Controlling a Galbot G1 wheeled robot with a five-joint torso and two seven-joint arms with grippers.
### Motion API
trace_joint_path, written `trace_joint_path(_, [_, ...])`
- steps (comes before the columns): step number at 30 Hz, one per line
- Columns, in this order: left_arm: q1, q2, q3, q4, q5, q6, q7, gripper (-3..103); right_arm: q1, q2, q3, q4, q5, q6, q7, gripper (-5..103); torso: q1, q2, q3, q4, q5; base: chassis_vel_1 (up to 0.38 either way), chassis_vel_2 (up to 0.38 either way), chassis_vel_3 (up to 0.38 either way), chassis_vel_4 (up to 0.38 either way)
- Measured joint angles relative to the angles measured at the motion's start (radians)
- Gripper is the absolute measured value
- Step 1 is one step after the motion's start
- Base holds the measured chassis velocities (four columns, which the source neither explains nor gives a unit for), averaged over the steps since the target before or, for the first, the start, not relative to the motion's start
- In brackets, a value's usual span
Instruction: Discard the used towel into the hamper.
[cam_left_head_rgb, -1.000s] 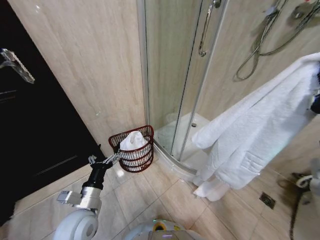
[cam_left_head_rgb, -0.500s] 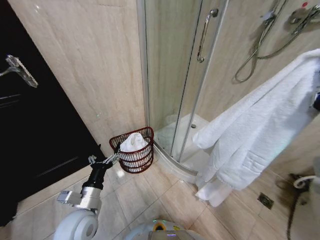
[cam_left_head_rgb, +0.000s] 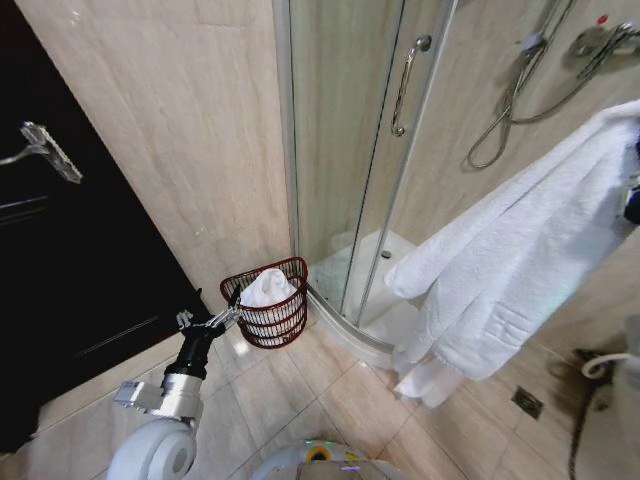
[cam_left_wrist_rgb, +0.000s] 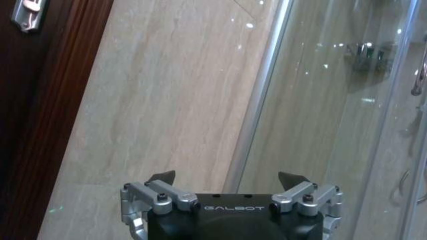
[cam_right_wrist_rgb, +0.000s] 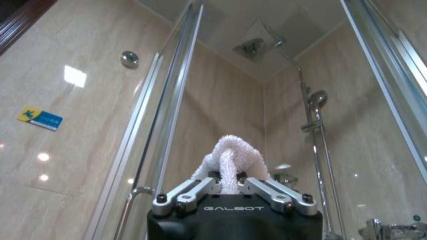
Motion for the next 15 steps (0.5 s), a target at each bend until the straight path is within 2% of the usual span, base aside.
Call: trace_joint_path(15, [0.000, 0.000, 0.000, 0.000, 0.000, 0.000, 0.000, 100, 0.000, -0.002, 0.004, 0.000, 0.007, 0.000, 0.000, 7, 0.029, 0.066, 0.036, 0.0000, -0.0001, 0.000, 0.000, 0.000, 0.000])
